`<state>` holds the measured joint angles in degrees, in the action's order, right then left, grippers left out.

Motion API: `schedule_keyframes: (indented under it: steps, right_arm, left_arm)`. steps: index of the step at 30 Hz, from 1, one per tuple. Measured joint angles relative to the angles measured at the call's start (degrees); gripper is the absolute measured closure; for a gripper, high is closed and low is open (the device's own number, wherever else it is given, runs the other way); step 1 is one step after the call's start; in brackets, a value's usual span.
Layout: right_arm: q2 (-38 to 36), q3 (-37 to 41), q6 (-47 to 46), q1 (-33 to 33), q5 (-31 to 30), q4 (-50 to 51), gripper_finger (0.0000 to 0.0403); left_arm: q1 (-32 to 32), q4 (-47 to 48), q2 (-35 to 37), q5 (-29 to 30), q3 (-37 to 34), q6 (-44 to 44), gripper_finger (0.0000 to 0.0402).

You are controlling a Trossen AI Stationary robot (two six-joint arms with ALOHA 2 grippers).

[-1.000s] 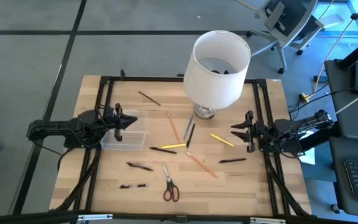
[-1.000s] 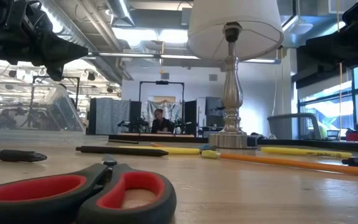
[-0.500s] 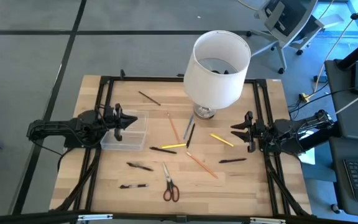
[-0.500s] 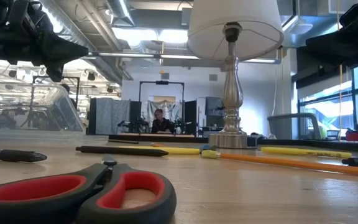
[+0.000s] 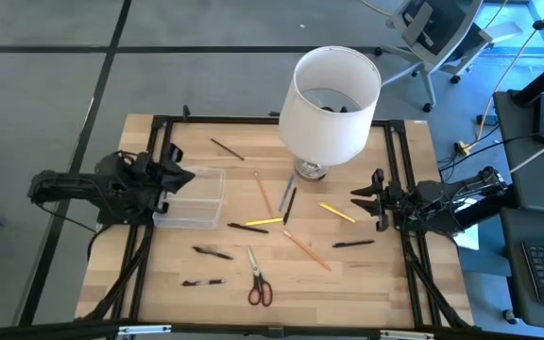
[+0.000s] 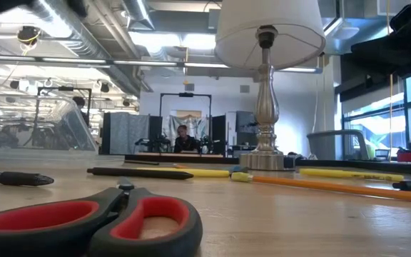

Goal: Pick & place school supplies into a supply box
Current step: Put the black pen into the transparent supply box

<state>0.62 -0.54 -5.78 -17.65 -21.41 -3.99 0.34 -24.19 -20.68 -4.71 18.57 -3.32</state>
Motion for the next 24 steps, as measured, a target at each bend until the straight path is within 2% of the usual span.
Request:
schedule_keyframes:
  steps: [3, 7, 11, 15, 19, 24]
  right_arm:
    - [0.0, 0.0, -0.18, 0.0, 0.0, 0.02, 0.0283]
    - [-0.02, 0.0, -0.04, 0.0, 0.0, 0.0, 0.0283]
    - [-0.01, -0.02, 0.06, 0.0, 0.0, 0.0, 0.0283]
    - [-0.02, 0.0, 0.02, 0.0, 0.01, 0.02, 0.0283]
    - [-0.02, 0.0, 0.13, 0.0, 0.01, 0.02, 0.0283]
    - [-0.02, 0.0, 0.19, 0.0, 0.02, 0.02, 0.0283]
  left_arm:
    - [-1.83, 6.4, -11.28, -3.13, 10.11, 3.5, 0.0397]
    - [-5.49, 25.26, -26.4, -3.71, 26.52, 5.55, 0.0397]
    - [-9.89, 49.87, -40.81, -0.14, 43.07, 6.86, 0.0397]
    - [-13.73, 66.47, -52.91, 3.78, 55.56, 0.4, 0.0398]
    - [-16.56, 70.56, -62.15, 3.73, 61.52, -5.46, 0.0398]
    - [-18.33, 70.74, -70.61, 3.21, 63.2, -12.42, 0.0398]
